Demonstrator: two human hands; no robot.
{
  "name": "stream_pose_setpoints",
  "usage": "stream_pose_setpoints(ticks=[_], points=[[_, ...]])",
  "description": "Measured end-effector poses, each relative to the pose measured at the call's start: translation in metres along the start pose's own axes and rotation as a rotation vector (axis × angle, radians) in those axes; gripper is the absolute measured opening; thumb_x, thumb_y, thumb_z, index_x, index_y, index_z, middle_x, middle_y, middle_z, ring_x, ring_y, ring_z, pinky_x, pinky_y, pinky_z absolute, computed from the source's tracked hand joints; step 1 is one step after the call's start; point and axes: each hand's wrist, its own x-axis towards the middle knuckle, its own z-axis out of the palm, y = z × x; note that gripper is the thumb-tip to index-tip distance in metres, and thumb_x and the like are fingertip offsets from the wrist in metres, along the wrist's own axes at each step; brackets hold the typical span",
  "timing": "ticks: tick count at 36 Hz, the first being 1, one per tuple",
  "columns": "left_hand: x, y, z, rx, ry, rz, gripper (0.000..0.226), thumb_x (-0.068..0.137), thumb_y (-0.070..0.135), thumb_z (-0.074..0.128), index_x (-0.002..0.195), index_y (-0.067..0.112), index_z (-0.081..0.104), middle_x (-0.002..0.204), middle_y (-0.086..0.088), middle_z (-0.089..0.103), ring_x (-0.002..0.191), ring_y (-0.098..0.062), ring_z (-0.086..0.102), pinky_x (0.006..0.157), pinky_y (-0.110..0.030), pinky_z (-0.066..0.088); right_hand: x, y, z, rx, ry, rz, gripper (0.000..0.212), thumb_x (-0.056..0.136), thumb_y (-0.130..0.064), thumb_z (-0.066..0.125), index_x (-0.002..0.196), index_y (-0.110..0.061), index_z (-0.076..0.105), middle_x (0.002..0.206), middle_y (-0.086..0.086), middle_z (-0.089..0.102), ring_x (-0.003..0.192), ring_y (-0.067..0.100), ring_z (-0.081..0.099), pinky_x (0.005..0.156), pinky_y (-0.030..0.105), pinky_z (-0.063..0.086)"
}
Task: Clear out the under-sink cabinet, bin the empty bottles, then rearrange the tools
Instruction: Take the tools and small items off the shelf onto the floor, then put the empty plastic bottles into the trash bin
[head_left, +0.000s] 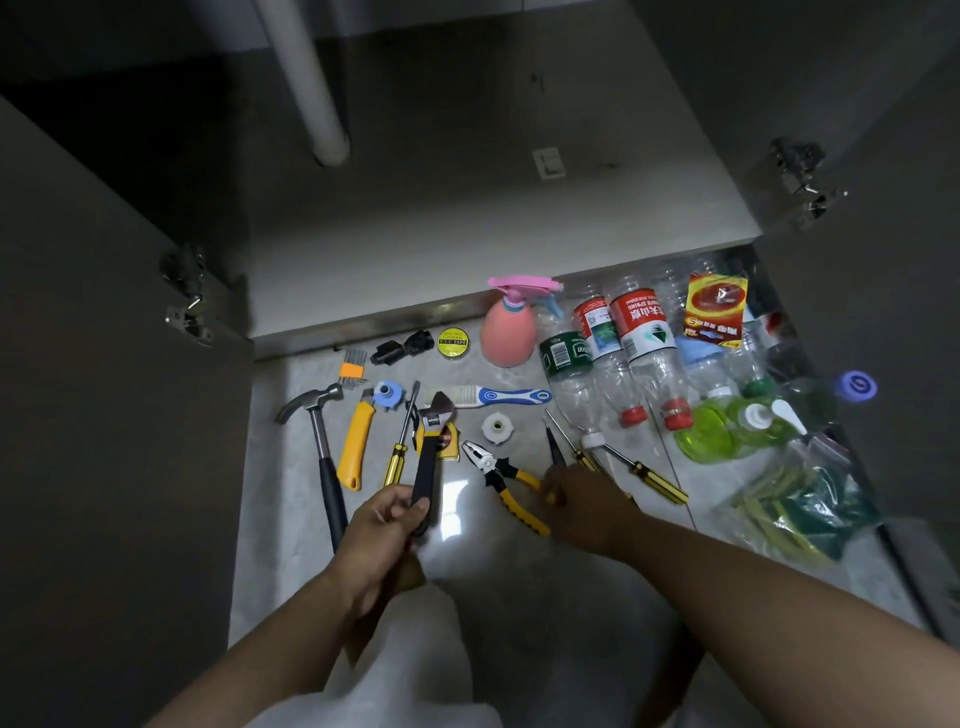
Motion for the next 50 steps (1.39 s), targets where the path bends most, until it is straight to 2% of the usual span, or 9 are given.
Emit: stream_pose_setpoints(ticks=[4,8,12,19,24,28,35,41,50], points=[[-0.004,0.007,0.003,0.064,-0.055,-0.030,0.019,0.099,0.011,0.062,0.116,0.004,0.067,0.105,-0.038,0.060,0.090,-0.034,0.062,0.087,-0.051,0.055,0.011,-0.021,0.011,0.028,-0.007,-0.089,0.026,0.095,-0.023,0.056,0.120,-0.015,0.055,0.105,0.002,0.047,0.106,0.026,0.054,0.083,0.031,0.043],[0.001,0.008,0.010,0.128,-0.110,-0.062,0.022,0.096,0.011,0.066,0.116,0.001,0.067,0.108,-0.034,0.066,0.089,-0.036,0.067,0.068,-0.031,0.059,0.017,-0.037,0.021,0.173,-0.051,-0.011,0.030,0.095,-0.023,0.058,0.125,-0.016,0.056,0.116,0.005,0.059,0.108,0.027,0.061,0.090,0.035,0.048],[0.013,0.005,0.017,0.294,-0.096,-0.042,0.020,0.096,0.007,0.066,0.113,-0.004,0.067,0.107,-0.032,0.068,0.102,-0.045,0.068,0.084,-0.045,0.060,0.024,-0.047,0.032,0.367,-0.125,0.090,0.033,0.094,-0.021,0.059,0.126,-0.014,0.054,0.117,0.010,0.062,0.091,0.025,0.069,0.075,0.034,0.055],[0.041,0.010,0.022,0.778,-0.097,0.235,0.028,0.099,0.010,0.056,0.122,0.014,0.071,0.122,-0.007,0.070,0.108,-0.018,0.066,0.096,-0.030,0.053,0.039,-0.057,0.048,0.217,-0.138,0.037,0.017,0.085,-0.024,0.060,0.102,-0.020,0.059,0.098,0.008,0.069,0.091,0.027,0.068,0.082,0.046,0.059],[0.062,0.020,0.012,1.186,0.086,0.598,0.063,0.088,0.016,0.066,0.146,0.033,0.048,0.147,-0.003,0.040,0.134,-0.025,0.039,0.099,-0.040,0.048,0.043,-0.052,0.057,0.080,-0.098,-0.072,0.040,0.090,-0.020,0.061,0.128,-0.011,0.057,0.123,0.010,0.064,0.114,0.027,0.060,0.097,0.038,0.049],[0.072,0.032,0.011,1.530,0.051,0.623,0.079,0.089,0.028,0.064,0.157,0.037,0.024,0.160,-0.004,0.025,0.147,-0.027,0.025,0.108,-0.042,0.040,0.042,-0.054,0.063,0.006,-0.186,-0.108,0.062,0.098,-0.023,0.056,0.152,-0.008,0.030,0.152,0.017,0.038,0.138,0.029,0.039,0.114,0.034,0.035],[0.073,0.028,0.010,1.545,0.161,0.428,0.087,0.093,0.031,0.055,0.162,0.029,0.002,0.167,-0.009,0.014,0.154,-0.030,0.014,0.118,-0.046,0.025,0.048,-0.072,0.068,-0.102,-0.233,-0.069,0.084,0.095,-0.026,0.060,0.158,-0.008,0.007,0.154,0.026,0.020,0.130,0.037,0.044,0.108,0.040,0.042],[0.070,0.024,-0.001,1.543,0.194,0.382,0.077,0.100,0.029,0.040,0.162,0.018,-0.003,0.169,-0.010,0.004,0.156,-0.031,0.004,0.123,-0.047,0.019,0.046,-0.070,0.056,-0.270,-0.094,-0.145,0.053,0.093,-0.030,0.061,0.141,-0.015,0.045,0.148,0.013,0.034,0.131,0.029,0.043,0.107,0.041,0.044],[0.056,0.023,0.007,1.468,0.082,0.420,0.095,0.093,0.033,0.061,0.159,0.038,-0.006,0.169,-0.008,-0.010,0.156,-0.033,-0.004,0.121,-0.053,0.021,0.030,-0.022,0.056,-0.427,0.050,-0.177,0.081,0.079,-0.023,0.075,0.147,-0.031,0.032,0.155,0.002,0.012,0.129,0.030,0.034,0.096,0.050,0.050]])
